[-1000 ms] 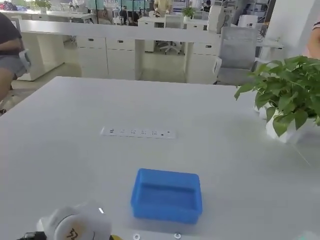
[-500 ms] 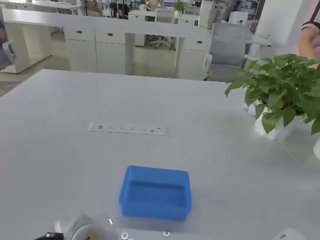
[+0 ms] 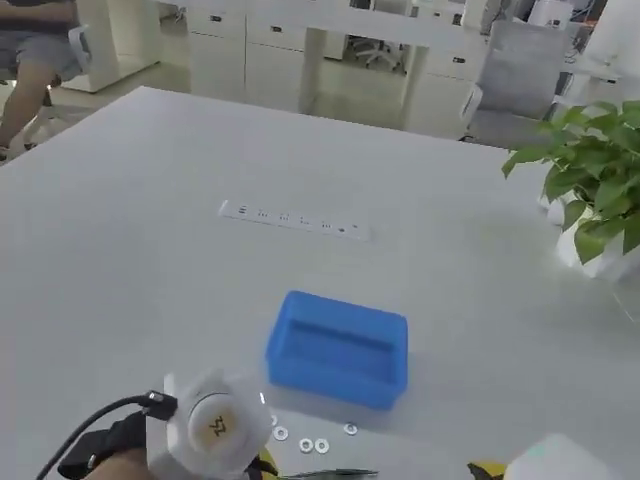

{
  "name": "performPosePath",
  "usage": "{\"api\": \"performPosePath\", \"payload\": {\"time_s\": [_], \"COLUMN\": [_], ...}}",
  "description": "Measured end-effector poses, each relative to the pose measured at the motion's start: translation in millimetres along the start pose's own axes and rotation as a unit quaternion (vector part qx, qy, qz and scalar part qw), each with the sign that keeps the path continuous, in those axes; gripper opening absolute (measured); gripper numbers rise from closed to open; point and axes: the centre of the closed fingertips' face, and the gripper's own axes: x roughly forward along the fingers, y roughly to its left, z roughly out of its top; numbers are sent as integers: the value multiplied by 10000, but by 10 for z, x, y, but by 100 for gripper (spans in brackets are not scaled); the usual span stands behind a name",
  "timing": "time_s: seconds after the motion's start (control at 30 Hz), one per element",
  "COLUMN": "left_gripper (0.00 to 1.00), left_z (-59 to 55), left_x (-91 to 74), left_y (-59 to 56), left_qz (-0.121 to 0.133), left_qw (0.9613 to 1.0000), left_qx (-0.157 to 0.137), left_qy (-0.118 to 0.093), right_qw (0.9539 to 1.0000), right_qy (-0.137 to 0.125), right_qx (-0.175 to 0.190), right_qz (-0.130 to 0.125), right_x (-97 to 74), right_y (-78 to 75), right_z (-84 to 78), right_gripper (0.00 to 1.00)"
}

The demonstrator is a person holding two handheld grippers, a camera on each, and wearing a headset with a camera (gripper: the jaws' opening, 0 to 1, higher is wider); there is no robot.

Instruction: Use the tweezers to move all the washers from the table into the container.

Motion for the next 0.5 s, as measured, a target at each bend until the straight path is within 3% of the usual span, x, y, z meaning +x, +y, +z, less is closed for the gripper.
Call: {"api": "performPosePath", "payload": {"time_s": [0.23, 0.4, 0.5], "left_gripper": [0, 0, 0], "left_z": [135, 310, 415], "left_x": [-268, -539, -688], "left_y": [-40, -81, -136], "left_qz": [100, 161, 151], "left_qw": [9993, 9963, 9942], "left_qx": [34, -135, -86], "left_qy": [-365, -836, -1065], "right_qw": [9963, 9915, 9874], "right_qy": [187, 229, 444], "right_qx": [-730, -1136, -1361], "right_qz": [424, 598, 672], "right_x": [224, 383, 505], "right_y": [201, 345, 431], "right_z": [135, 234, 187], "right_gripper": [71, 63, 57]}}
